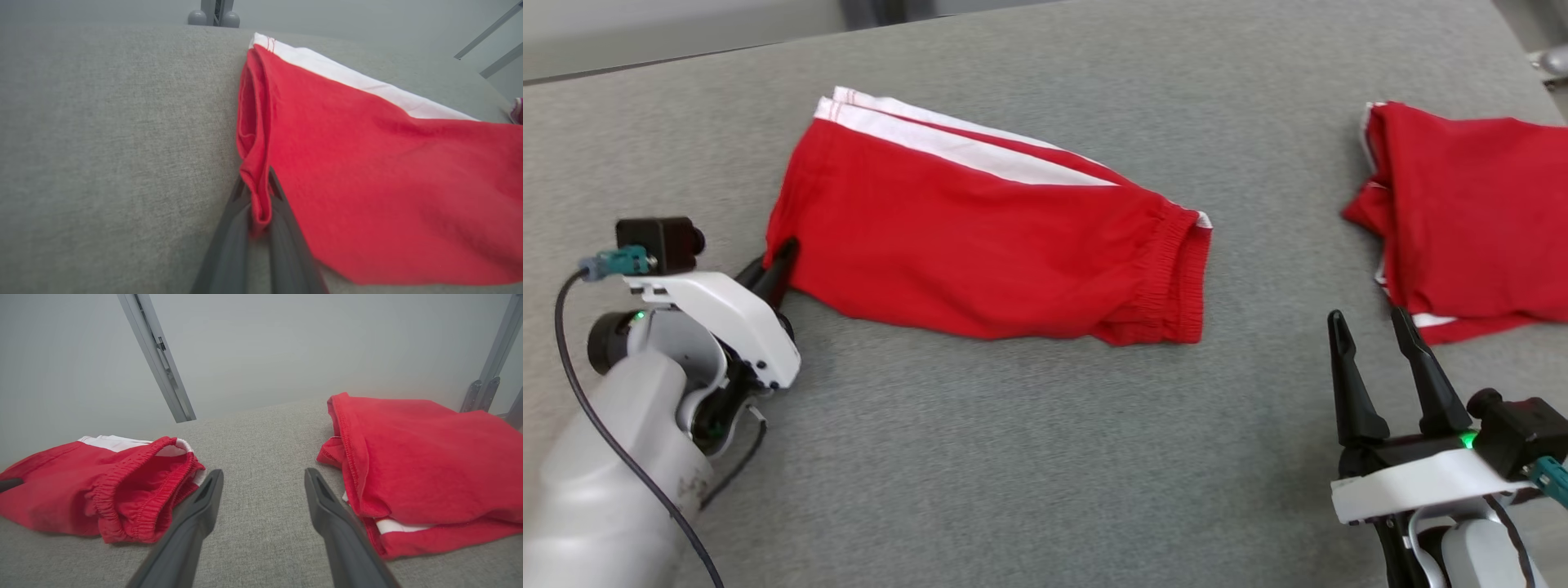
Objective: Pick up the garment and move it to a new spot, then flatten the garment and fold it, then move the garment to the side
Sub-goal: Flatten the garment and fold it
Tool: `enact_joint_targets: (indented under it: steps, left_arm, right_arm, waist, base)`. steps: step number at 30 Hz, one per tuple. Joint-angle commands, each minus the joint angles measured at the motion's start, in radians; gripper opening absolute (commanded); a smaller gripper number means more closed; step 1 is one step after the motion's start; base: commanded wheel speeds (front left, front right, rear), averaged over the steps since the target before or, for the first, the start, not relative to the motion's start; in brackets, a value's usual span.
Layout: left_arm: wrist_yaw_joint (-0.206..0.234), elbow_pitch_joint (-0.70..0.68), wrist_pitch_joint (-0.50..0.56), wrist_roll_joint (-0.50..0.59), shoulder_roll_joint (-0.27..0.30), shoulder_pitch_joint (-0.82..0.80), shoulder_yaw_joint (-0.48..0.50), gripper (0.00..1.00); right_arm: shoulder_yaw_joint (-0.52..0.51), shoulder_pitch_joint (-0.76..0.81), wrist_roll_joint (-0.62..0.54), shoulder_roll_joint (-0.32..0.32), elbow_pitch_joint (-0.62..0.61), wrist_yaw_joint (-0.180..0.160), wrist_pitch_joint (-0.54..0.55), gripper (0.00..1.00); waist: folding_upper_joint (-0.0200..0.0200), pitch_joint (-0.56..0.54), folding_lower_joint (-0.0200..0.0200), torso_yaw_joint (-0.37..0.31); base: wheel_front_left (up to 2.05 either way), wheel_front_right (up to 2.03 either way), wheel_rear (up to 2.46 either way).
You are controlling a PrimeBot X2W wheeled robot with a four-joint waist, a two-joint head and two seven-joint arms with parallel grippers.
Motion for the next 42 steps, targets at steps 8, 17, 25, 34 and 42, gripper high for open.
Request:
enact_joint_targets:
  steps: [8, 17, 25, 34, 42]
  left_arm:
    - [0.018, -0.096, -0.127, -0.022, -0.019, 0.161, -0.007, 0.0]
    - [0.11, -0.272, -0.164, -0.042, -0.025, 0.332, 0.003, 0.0]
    - [0.224, -0.406, -0.264, 0.019, 0.008, 0.392, 0.059, 1.0]
    - [0.322, -0.591, -0.286, 0.187, 0.023, 0.423, 0.15, 1.0]
    - [0.354, -0.774, -0.286, 0.341, 0.031, 0.522, 0.253, 1.0]
  right_arm:
    - [-0.047, 0.049, -0.065, -0.005, -0.04, 0.0, 0.036, 1.0]
    - [-0.064, 0.085, -0.069, -0.005, -0.067, 0.0, 0.071, 1.0]
    - [-0.055, 0.099, -0.066, -0.005, -0.073, 0.0, 0.075, 1.0]
    - [-0.056, 0.071, -0.084, -0.005, -0.089, 0.0, 0.073, 1.0]
    - [-0.057, 0.062, -0.111, -0.005, -0.108, 0.0, 0.09, 1.0]
  waist:
    - [0.0, -0.054, 0.0, 0.13]
    - [0.0, -0.097, 0.0, 0.163]
    - [0.0, -0.14, 0.0, 0.143]
    - [0.0, -0.162, 0.0, 0.125]
    - [0.0, -0.181, 0.0, 0.128]
  base:
    - [0.0, 0.0, 0.0]
    - [0.0, 0.0, 0.0]
    - [0.0, 0.0, 0.0]
    - [0.0, 0.0, 0.0]
    - [0.0, 0.0, 0.0]
